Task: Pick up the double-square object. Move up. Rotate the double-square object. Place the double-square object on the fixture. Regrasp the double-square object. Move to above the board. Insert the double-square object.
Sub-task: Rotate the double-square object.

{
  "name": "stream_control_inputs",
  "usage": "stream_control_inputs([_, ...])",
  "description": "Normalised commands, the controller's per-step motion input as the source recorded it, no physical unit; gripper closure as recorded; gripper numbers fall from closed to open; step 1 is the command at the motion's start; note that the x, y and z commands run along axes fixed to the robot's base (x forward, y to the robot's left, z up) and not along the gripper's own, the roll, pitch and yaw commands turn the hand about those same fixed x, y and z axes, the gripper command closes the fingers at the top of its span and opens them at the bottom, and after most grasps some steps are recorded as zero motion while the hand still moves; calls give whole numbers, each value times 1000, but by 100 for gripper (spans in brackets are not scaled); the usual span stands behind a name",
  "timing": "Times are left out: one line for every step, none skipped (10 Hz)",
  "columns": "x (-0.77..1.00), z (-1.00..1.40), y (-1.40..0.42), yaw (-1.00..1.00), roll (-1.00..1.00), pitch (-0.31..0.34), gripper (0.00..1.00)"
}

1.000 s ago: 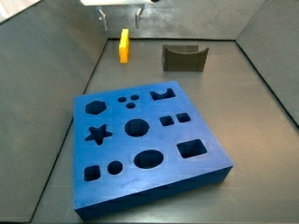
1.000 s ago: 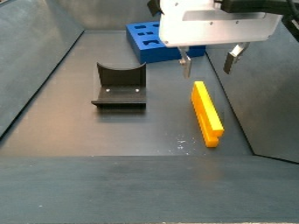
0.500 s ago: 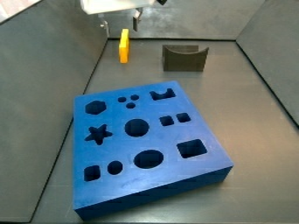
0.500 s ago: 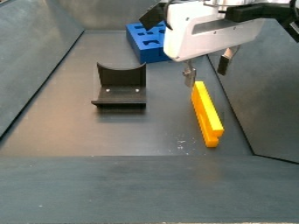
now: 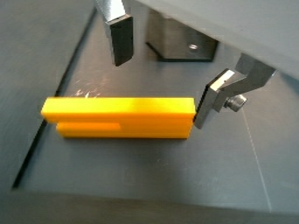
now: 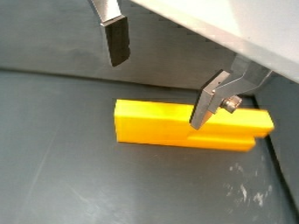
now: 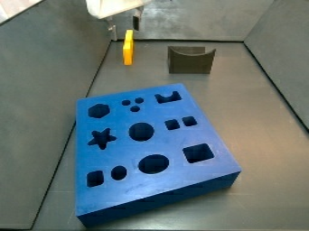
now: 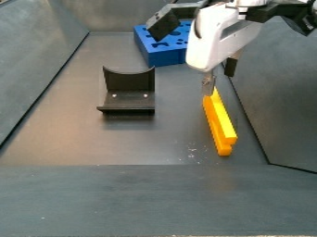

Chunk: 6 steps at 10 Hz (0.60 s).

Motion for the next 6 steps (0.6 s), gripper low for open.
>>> stream_control_inputs([39, -40, 1, 1000, 2, -7, 0])
stream_control_inputs([40, -39, 1, 1000, 2, -8, 0])
stream_control_inputs([40, -38, 1, 1000, 2, -8, 0])
stream_control_inputs([40, -38, 1, 1000, 2, -8, 0])
stream_control_inputs([40, -37, 1, 1000, 2, -9, 0])
stream_control_inputs([41, -37, 1, 1000, 2, -9, 0])
